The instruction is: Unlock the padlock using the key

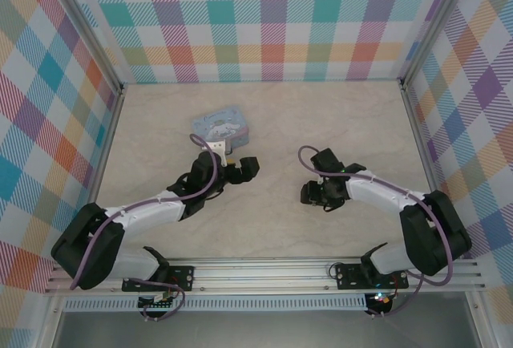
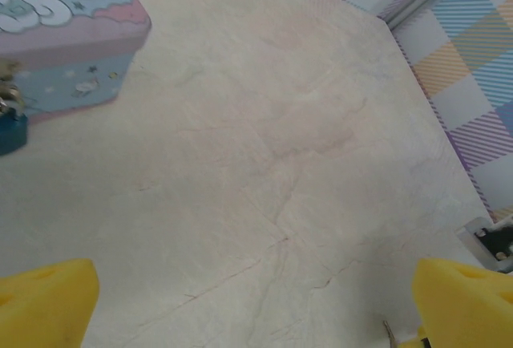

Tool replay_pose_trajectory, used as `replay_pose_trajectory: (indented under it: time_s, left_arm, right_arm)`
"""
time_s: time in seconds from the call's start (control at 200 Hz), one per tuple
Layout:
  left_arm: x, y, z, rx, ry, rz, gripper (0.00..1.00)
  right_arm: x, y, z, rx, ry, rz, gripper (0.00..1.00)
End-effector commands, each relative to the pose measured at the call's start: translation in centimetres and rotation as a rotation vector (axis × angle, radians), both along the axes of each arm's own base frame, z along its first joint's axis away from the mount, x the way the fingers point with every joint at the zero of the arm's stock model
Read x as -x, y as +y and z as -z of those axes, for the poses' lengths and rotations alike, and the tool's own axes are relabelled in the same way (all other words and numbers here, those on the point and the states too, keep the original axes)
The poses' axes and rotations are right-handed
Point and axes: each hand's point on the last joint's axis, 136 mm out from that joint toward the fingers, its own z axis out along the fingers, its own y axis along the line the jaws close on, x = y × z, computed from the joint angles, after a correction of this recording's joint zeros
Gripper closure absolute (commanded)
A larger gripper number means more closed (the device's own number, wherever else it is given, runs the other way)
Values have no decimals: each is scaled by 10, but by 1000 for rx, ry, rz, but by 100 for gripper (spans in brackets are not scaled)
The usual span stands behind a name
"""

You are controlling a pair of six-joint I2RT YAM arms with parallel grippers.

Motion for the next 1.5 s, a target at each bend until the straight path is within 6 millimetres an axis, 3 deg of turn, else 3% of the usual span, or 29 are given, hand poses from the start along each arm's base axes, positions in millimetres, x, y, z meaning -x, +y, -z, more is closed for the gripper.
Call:
replay_pose_trajectory:
  time_s: [0.0, 0.655, 1.245, 1.495]
  left_arm:
    - [-8, -18, -32, 94, -65, 12, 0]
    - [-5, -10, -43, 65, -93, -7, 0]
    - [-3, -4, -45, 41, -103, -17, 0]
    - [-2, -3, -45, 35, -106, -20, 0]
  right_arm:
    - [-2, -5, 1, 38, -4, 48, 44]
    - [6, 0, 17, 98, 74, 13, 69]
    - [13, 0, 15, 121, 86, -8, 78]
    - [12, 0, 14, 127, 83, -17, 86]
